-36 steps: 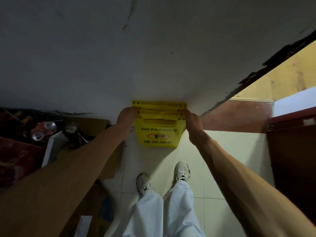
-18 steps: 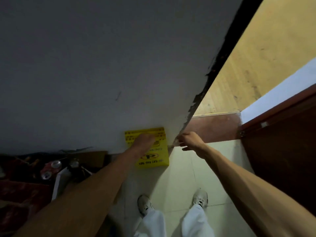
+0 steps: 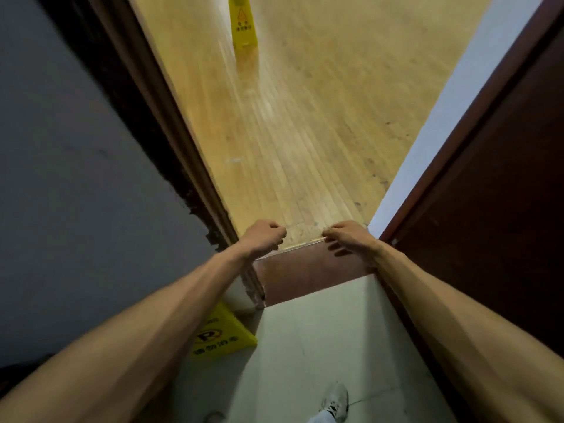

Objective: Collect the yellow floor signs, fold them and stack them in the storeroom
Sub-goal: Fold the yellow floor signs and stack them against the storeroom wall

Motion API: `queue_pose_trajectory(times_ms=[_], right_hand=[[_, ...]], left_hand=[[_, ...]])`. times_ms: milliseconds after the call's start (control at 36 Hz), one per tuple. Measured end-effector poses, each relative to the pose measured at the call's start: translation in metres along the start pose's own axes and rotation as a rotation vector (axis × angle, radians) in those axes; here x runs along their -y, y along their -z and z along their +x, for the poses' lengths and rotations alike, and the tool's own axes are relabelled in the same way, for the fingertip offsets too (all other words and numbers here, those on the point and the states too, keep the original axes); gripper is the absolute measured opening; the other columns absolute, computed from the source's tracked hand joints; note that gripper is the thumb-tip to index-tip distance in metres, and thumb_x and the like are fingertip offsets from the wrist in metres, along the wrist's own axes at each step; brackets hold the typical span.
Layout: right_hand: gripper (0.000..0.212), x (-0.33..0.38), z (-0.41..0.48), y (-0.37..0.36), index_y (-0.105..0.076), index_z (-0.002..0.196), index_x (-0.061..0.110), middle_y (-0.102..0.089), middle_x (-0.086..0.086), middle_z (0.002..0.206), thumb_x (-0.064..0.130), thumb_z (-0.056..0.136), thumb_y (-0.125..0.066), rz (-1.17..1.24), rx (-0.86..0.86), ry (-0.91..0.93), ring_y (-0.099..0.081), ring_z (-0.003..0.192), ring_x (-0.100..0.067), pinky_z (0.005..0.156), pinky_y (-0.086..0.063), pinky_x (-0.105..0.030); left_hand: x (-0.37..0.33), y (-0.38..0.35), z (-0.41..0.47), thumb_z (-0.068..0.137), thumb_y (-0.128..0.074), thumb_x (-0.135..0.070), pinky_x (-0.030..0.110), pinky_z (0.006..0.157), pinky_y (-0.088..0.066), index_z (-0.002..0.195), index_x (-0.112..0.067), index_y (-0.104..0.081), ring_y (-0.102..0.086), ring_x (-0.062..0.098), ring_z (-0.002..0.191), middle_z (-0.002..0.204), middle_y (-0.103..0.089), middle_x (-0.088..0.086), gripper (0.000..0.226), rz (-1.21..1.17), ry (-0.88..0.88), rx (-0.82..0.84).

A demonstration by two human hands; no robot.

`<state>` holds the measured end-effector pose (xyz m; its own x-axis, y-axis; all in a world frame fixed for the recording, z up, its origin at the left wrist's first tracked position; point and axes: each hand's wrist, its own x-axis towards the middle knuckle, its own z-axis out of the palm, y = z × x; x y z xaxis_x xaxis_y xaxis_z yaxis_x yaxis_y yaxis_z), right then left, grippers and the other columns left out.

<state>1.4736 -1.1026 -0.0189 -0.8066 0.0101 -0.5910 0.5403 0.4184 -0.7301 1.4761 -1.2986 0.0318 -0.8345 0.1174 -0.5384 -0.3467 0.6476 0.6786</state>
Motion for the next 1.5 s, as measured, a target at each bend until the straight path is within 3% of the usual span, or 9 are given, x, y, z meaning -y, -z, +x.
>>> queue_pose_trajectory(times_ms=[83, 278, 444, 611, 833, 972, 1222, 1306, 1500], right_hand=[[0.031, -0.002, -0.003, 0.057, -0.063, 0.12, 0.0, -0.064, -0.013, 0.112, 0.021, 0.098, -0.053, 0.038, -0.046, 0.039, -0.063, 0.086, -0.02, 0.067, -0.052, -0.027], [0.031, 0.013, 0.004, 0.152, -0.063, 0.12, 0.001, -0.066, -0.013, 0.113, 0.021, 0.1, -0.052, 0.123, -0.195, 0.186, -0.064, 0.089, -0.021, 0.079, -0.055, -0.033], [0.031, 0.033, 0.028, 0.166, -0.061, 0.124, 0.005, -0.066, -0.009, 0.114, 0.021, 0.1, -0.051, 0.065, -0.136, 0.271, -0.066, 0.1, -0.023, 0.087, -0.055, -0.037], [0.033, 0.064, 0.082, 0.172, -0.058, 0.128, 0.004, -0.064, -0.008, 0.116, 0.02, 0.1, -0.051, 0.01, -0.111, 0.285, -0.065, 0.103, -0.024, 0.088, -0.055, -0.036], [0.036, 0.145, 0.202, 0.196, -0.055, 0.131, 0.001, -0.061, -0.011, 0.124, 0.019, 0.1, -0.05, -0.192, -0.053, 0.262, -0.061, 0.105, -0.023, 0.088, -0.052, -0.034], [0.024, 0.205, 0.277, 0.212, -0.062, 0.115, 0.007, -0.062, -0.008, 0.112, 0.02, 0.098, -0.051, -0.241, -0.024, 0.216, -0.06, 0.098, -0.019, 0.089, -0.053, -0.037], [0.016, 0.276, 0.386, 0.245, -0.061, 0.105, 0.009, -0.061, -0.007, 0.105, 0.017, 0.097, -0.051, -0.212, 0.026, 0.214, -0.06, 0.095, -0.02, 0.089, -0.053, -0.039], [0.023, 0.295, 0.429, 0.262, -0.062, 0.11, 0.002, -0.06, -0.007, 0.103, 0.016, 0.097, -0.05, -0.239, 0.041, 0.213, -0.059, 0.094, -0.02, 0.09, -0.053, -0.04], [0.019, 0.335, 0.554, 0.33, -0.06, 0.111, 0.007, -0.061, -0.01, 0.111, 0.018, 0.098, -0.05, -0.259, 0.096, 0.194, -0.059, 0.099, -0.023, 0.088, -0.052, -0.038]], left_hand=[[-0.043, -0.026, 0.006, 0.092, -0.046, -0.03, 0.038, 0.089, -0.049, 0.101, -0.008, -0.062, -0.063, 0.027, 0.102, 0.109, -0.066, 0.013, 0.029, -0.109, 0.011, -0.045], [-0.11, -0.055, 0.022, 0.093, -0.043, -0.044, 0.038, 0.088, -0.048, 0.109, -0.007, -0.062, -0.061, 0.027, 0.104, 0.111, -0.065, 0.011, 0.044, -0.298, 0.009, -0.139], [-0.133, -0.046, 0.055, 0.093, -0.043, -0.041, 0.033, 0.079, -0.044, 0.112, -0.007, -0.063, -0.062, 0.028, 0.105, 0.112, -0.066, 0.012, 0.044, -0.446, -0.048, -0.205], [-0.151, -0.027, 0.117, 0.092, -0.045, -0.039, 0.037, 0.086, -0.047, 0.106, -0.009, -0.063, -0.064, 0.029, 0.101, 0.111, -0.067, 0.015, 0.038, -0.569, -0.025, -0.208], [-0.187, 0.029, 0.237, 0.092, -0.045, -0.034, 0.033, 0.078, -0.047, 0.1, -0.011, -0.063, -0.065, 0.024, 0.087, 0.093, -0.067, 0.008, 0.03, -0.764, -0.021, -0.254], [-0.207, 0.075, 0.302, 0.092, -0.047, -0.032, 0.03, 0.076, -0.048, 0.105, -0.01, -0.064, -0.066, 0.023, 0.091, 0.097, -0.069, 0.009, 0.03, -0.759, -0.015, -0.268], [-0.252, 0.133, 0.403, 0.093, -0.046, -0.029, 0.031, 0.082, -0.051, 0.099, -0.014, -0.065, -0.067, 0.02, 0.092, 0.095, -0.07, 0.006, 0.024, -0.692, -0.004, -0.338], [-0.269, 0.145, 0.443, 0.093, -0.046, -0.029, 0.031, 0.082, -0.051, 0.096, -0.016, -0.065, -0.066, 0.02, 0.094, 0.096, -0.069, 0.006, 0.023, -0.675, 0.021, -0.349], [-0.33, 0.173, 0.559, 0.095, -0.046, -0.027, 0.029, 0.078, -0.048, 0.094, -0.015, -0.063, -0.063, 0.019, 0.09, 0.091, -0.066, 0.005, 0.02, -0.622, 0.042, -0.356]])
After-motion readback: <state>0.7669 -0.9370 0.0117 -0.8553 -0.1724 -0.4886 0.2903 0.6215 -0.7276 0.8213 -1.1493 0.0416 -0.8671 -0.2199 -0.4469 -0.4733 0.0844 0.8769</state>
